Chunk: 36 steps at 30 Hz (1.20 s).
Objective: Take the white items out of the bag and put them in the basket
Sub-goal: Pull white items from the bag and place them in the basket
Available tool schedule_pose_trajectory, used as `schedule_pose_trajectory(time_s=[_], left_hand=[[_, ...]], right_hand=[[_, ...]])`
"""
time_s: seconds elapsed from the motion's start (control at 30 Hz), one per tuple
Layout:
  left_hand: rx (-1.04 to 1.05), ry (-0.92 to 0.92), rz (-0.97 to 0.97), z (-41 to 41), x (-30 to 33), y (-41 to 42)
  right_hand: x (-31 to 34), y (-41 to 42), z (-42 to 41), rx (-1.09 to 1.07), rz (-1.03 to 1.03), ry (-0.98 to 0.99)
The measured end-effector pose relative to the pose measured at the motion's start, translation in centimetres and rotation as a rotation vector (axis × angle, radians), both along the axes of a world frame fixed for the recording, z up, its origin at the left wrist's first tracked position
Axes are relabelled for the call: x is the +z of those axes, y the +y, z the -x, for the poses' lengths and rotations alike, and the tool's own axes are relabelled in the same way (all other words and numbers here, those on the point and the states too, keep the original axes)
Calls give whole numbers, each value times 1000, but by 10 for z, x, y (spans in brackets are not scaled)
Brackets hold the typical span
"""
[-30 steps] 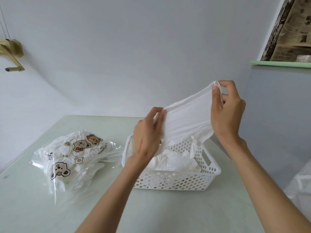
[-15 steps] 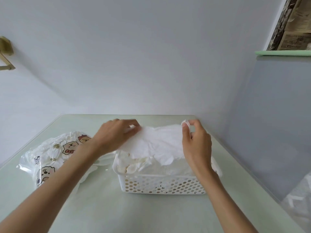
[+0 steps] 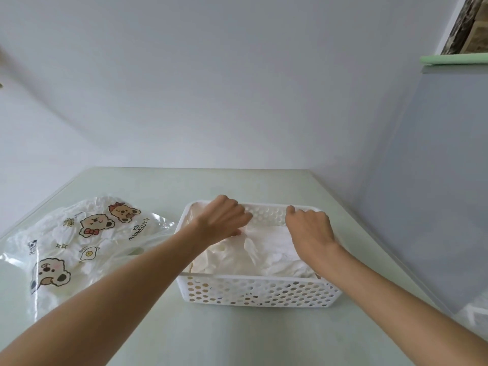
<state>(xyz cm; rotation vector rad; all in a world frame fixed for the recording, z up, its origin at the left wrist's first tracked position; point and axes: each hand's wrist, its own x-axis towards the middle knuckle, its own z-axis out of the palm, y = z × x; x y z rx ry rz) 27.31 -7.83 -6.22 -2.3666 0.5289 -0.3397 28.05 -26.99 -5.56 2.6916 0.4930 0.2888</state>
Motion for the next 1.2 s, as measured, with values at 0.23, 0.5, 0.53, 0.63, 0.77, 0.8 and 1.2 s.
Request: schedule_pose_trajectory(time_s=[0.23,0.5,0.53,0.63,0.77,0.8,1.2], left_hand=[[116,97,589,10,20,-1],[316,505,427,44,19,4],[310,508,381,45,20,3],[271,509,284,49,24,2],[177,399,371,56,46,-1],[129,378,460,54,51,-6],[118,776,393,9,26,-76]], right_hand=[[6,-8,-6,66,-258,19],[21,3,20,60,-580,592],[17,7,21,59,-516,609],[7,10,20,83,-361,618],[10,-7,18,122,-398,760],[12,-13,18,140,-407,771],[1,-35,0,110,-320,768]])
